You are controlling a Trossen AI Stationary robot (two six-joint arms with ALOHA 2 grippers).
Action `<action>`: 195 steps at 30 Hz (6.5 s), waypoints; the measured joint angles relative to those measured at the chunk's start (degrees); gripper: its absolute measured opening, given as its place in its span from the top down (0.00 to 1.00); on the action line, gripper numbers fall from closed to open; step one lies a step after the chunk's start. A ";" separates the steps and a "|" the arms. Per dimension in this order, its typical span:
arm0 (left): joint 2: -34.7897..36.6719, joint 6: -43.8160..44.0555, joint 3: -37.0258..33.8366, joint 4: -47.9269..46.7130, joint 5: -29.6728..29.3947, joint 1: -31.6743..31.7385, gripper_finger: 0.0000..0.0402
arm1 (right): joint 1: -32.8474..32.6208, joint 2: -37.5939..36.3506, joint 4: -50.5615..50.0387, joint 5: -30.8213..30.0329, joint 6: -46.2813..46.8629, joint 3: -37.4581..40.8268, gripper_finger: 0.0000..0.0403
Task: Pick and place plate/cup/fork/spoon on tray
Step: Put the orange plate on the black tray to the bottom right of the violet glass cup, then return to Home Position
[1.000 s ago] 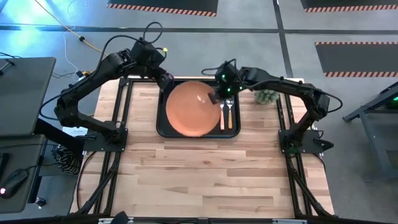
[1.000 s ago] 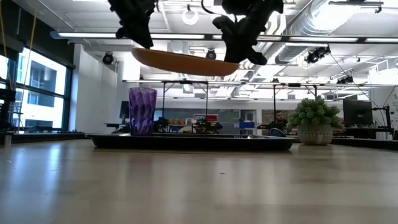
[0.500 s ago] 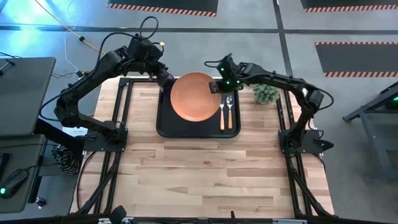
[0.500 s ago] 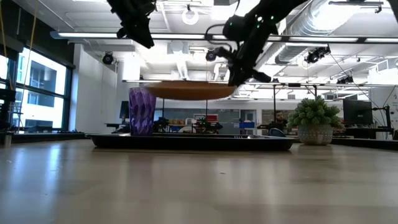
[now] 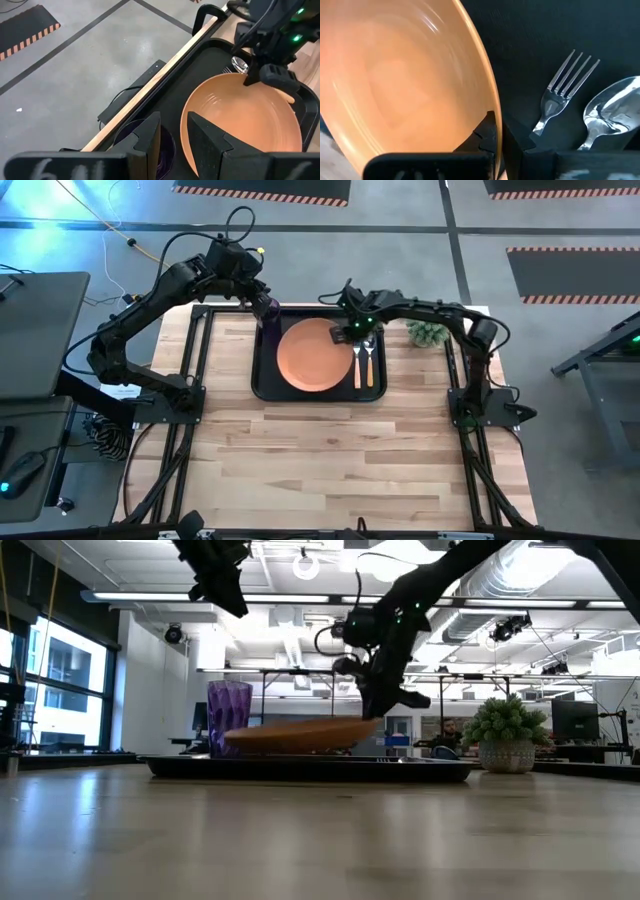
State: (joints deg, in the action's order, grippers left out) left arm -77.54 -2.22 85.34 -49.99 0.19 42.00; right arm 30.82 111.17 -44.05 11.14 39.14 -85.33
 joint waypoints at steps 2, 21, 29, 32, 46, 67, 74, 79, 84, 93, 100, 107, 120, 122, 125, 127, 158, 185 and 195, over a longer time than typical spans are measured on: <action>0.00 0.00 0.00 -0.01 0.00 0.00 0.78 | -0.10 0.81 0.07 -0.13 -0.53 0.00 1.00; 0.00 0.02 0.02 0.02 0.00 -0.02 0.78 | 0.59 4.84 4.73 1.38 -3.58 -0.01 1.00; 0.00 0.02 0.00 0.03 0.00 -0.02 0.78 | 1.47 4.84 4.52 -0.11 -4.43 -0.01 1.00; 0.00 0.02 0.01 0.10 0.00 -0.02 0.78 | 1.45 4.84 4.53 -0.09 -4.59 0.00 1.00; 0.00 0.02 0.00 0.10 0.00 -0.04 0.78 | 1.45 4.84 4.52 -0.44 -4.66 -0.01 1.00; 0.00 0.03 0.01 0.10 0.00 -0.04 0.78 | 1.41 4.84 4.48 -1.64 -4.65 -0.01 0.84; 0.00 0.03 0.01 0.10 0.00 -0.03 0.78 | 1.80 4.84 3.44 -0.59 -4.09 -1.11 0.83; 0.00 0.04 0.00 0.10 0.01 -0.04 0.78 | 1.80 4.84 -1.89 -1.95 -4.61 -3.91 0.83; 0.00 0.04 0.01 0.09 0.17 -0.03 0.78 | 1.73 4.82 -8.80 -5.10 -5.97 -7.37 0.83; 3.13 0.04 0.00 0.01 8.78 -0.52 0.78 | -2.24 3.37 -14.21 -7.00 -12.77 -17.89 0.83; 9.17 0.27 -3.94 2.18 8.76 -4.34 0.78 | -8.56 -1.25 -9.09 -10.03 -19.41 -25.02 0.83; 17.61 7.54 -18.33 17.36 8.74 -9.81 0.78 | -13.22 -7.75 0.49 -9.53 -22.97 -26.51 0.83; 32.64 14.88 -37.63 32.11 3.58 -23.64 0.78 | -14.35 -23.00 9.10 -9.16 -30.62 -26.56 0.83; 35.03 15.10 -41.77 34.95 3.23 -25.99 0.78 | -13.85 -24.93 9.20 -9.18 -30.63 -26.56 0.83; 38.92 15.88 -48.00 39.42 3.12 -29.04 0.78 | -13.07 -27.17 9.42 -9.20 -30.64 -26.56 0.83; 41.47 17.97 -51.81 43.33 1.99 -30.85 0.78 | -12.74 -28.40 9.52 -9.20 -30.67 -26.56 0.83; 71.51 21.24 -81.35 53.60 -10.88 -42.23 0.78 | -3.01 -29.96 23.04 -8.89 -33.15 -26.55 0.83; 74.75 13.57 -84.63 52.01 -10.29 -42.18 0.78 | -3.09 -54.36 0.30 -1.41 -40.72 -19.16 0.83; 74.75 13.57 -84.63 52.01 -10.29 -42.18 0.78 | -3.09 -76.69 16.47 -11.79 -29.13 13.41 0.83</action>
State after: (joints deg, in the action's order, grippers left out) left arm -2.79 11.35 0.71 2.02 -10.11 -0.19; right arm 27.73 34.48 -27.58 -0.66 10.01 -71.92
